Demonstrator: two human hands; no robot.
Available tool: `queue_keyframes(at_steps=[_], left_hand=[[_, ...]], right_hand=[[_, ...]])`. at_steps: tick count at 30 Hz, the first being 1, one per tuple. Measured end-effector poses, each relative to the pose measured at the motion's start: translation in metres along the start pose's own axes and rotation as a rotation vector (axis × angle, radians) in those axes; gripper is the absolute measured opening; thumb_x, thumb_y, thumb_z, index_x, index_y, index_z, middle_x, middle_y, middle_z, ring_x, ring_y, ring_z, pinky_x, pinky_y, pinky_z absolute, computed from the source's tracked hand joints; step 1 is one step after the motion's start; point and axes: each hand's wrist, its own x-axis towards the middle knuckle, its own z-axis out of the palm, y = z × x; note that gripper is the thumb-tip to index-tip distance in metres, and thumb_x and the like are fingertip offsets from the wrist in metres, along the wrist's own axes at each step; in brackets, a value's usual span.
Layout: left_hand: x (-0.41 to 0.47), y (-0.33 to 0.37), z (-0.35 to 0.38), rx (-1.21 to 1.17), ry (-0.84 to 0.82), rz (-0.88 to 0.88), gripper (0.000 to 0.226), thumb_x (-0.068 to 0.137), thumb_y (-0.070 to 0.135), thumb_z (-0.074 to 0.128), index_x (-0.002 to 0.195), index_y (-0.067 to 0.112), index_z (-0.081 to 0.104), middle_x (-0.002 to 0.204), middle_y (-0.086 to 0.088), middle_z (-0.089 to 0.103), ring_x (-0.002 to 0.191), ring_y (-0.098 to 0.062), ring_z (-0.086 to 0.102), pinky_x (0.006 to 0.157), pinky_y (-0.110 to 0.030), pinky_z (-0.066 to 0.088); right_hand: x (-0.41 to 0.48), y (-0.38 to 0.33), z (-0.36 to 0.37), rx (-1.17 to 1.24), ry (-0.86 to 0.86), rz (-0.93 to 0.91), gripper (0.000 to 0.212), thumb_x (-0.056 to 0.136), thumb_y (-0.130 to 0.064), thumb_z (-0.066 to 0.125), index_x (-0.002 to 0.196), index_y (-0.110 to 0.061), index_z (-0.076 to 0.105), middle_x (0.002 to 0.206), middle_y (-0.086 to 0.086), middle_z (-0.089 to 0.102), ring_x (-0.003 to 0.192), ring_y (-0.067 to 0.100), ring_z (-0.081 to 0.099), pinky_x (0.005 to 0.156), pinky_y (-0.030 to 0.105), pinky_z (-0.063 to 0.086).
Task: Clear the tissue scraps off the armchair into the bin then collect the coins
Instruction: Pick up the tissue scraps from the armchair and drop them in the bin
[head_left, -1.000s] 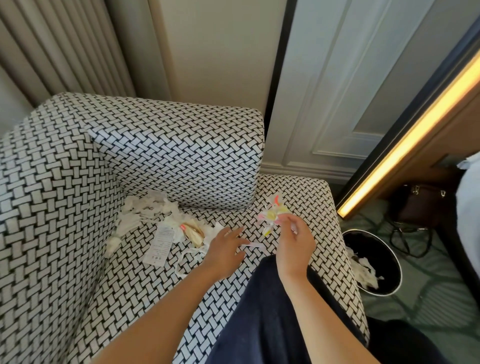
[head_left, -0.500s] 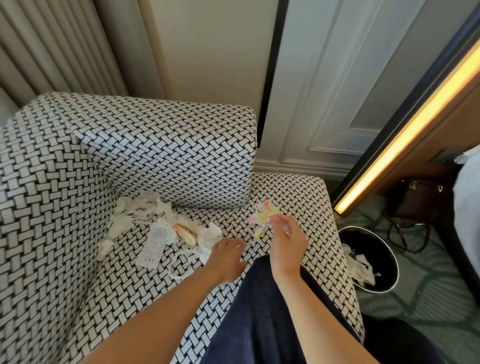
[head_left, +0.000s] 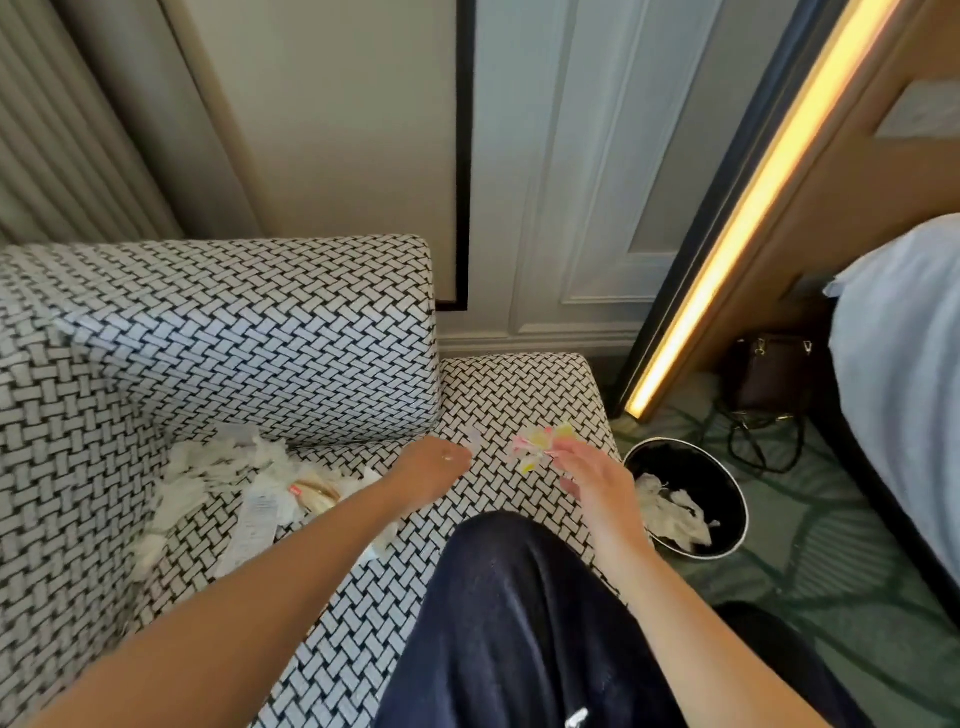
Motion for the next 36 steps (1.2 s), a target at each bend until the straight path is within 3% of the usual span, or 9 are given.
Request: queue_keyframes(at_steps=[3, 7, 10, 13, 16, 19, 23, 26, 36], left_hand=[[0.009, 0.029, 0.012, 0.092, -0.062, 0.066, 0.029, 0.099, 0.029, 0.038, 0.104, 0.009, 0.058, 0.096, 0.010, 0.052, 0.086, -0.003, 0.049, 0.081, -0.016, 0.042], [0.025, 0.073, 0.042, 0.082, -0.139, 0.091, 0.037, 0.099, 0.029, 0.040, 0.132, 0.014, 0.052, 0.138, -0.003, 0.049, 0.124, -0.017, 0.047, 0.102, -0.027, 0.034], [0.044, 0.100, 0.073, 0.024, -0.205, 0.099, 0.038, 0.098, 0.027, 0.043, 0.133, 0.015, 0.051, 0.141, -0.004, 0.047, 0.120, -0.015, 0.049, 0.093, -0.021, 0.034], [0.064, 0.131, 0.108, -0.014, -0.254, 0.096, 0.032, 0.097, 0.022, 0.046, 0.125, 0.012, 0.058, 0.132, -0.004, 0.054, 0.119, -0.015, 0.050, 0.099, -0.027, 0.035], [0.087, 0.155, 0.142, -0.068, -0.322, 0.098, 0.019, 0.095, 0.019, 0.049, 0.107, 0.020, 0.063, 0.101, 0.001, 0.053, 0.096, -0.012, 0.056, 0.083, -0.023, 0.037], [0.107, 0.175, 0.167, -0.082, -0.361, 0.092, 0.008, 0.092, 0.019, 0.050, 0.094, 0.025, 0.055, 0.092, 0.000, 0.045, 0.082, -0.013, 0.046, 0.061, -0.018, 0.028], [0.130, 0.191, 0.189, -0.198, -0.399, 0.031, 0.030, 0.092, 0.021, 0.052, 0.121, 0.020, 0.061, 0.118, 0.001, 0.057, 0.110, -0.011, 0.050, 0.085, -0.018, 0.032], [0.134, 0.194, 0.193, -0.268, -0.390, 0.001, 0.037, 0.093, 0.020, 0.052, 0.130, 0.021, 0.055, 0.135, 0.005, 0.051, 0.123, -0.010, 0.044, 0.091, -0.017, 0.029], [0.135, 0.173, 0.183, -0.350, -0.290, -0.038, 0.028, 0.092, 0.018, 0.052, 0.118, 0.019, 0.062, 0.109, 0.008, 0.058, 0.103, -0.006, 0.050, 0.085, -0.021, 0.034]], right_hand=[[0.008, -0.002, -0.044, -0.012, 0.055, 0.005, 0.017, 0.092, -0.021, 0.057, 0.096, -0.032, 0.069, 0.115, -0.007, 0.065, 0.109, 0.010, 0.058, 0.093, 0.027, 0.046], [0.019, 0.001, -0.100, -0.055, 0.167, 0.027, 0.018, 0.090, -0.021, 0.058, 0.090, -0.030, 0.074, 0.100, -0.010, 0.071, 0.102, 0.012, 0.063, 0.099, 0.041, 0.045], [0.026, 0.010, -0.133, -0.048, 0.261, 0.058, 0.015, 0.090, -0.016, 0.060, 0.093, -0.017, 0.074, 0.101, -0.004, 0.071, 0.094, 0.008, 0.063, 0.092, 0.032, 0.049], [0.035, 0.028, -0.163, -0.024, 0.314, 0.120, 0.014, 0.088, -0.010, 0.060, 0.096, -0.011, 0.072, 0.102, 0.003, 0.070, 0.093, 0.012, 0.064, 0.079, 0.021, 0.049], [0.044, 0.051, -0.186, -0.046, 0.347, 0.159, 0.014, 0.089, -0.011, 0.060, 0.091, -0.018, 0.073, 0.099, 0.000, 0.070, 0.097, 0.016, 0.064, 0.089, 0.033, 0.051], [0.055, 0.069, -0.205, -0.087, 0.369, 0.202, 0.018, 0.089, -0.012, 0.060, 0.085, -0.025, 0.072, 0.095, -0.006, 0.070, 0.094, 0.013, 0.063, 0.094, 0.040, 0.048], [0.074, 0.082, -0.225, -0.072, 0.391, 0.282, 0.018, 0.088, -0.015, 0.060, 0.085, -0.027, 0.074, 0.094, -0.010, 0.071, 0.093, 0.012, 0.064, 0.095, 0.041, 0.048], [0.087, 0.087, -0.231, -0.061, 0.381, 0.296, 0.018, 0.090, -0.015, 0.058, 0.089, -0.026, 0.072, 0.098, -0.009, 0.070, 0.096, 0.011, 0.063, 0.096, 0.040, 0.048], [0.108, 0.086, -0.228, -0.069, 0.196, 0.356, 0.028, 0.094, -0.032, 0.053, 0.120, -0.039, 0.057, 0.130, -0.002, 0.054, 0.123, 0.014, 0.050, 0.109, 0.044, 0.037]])
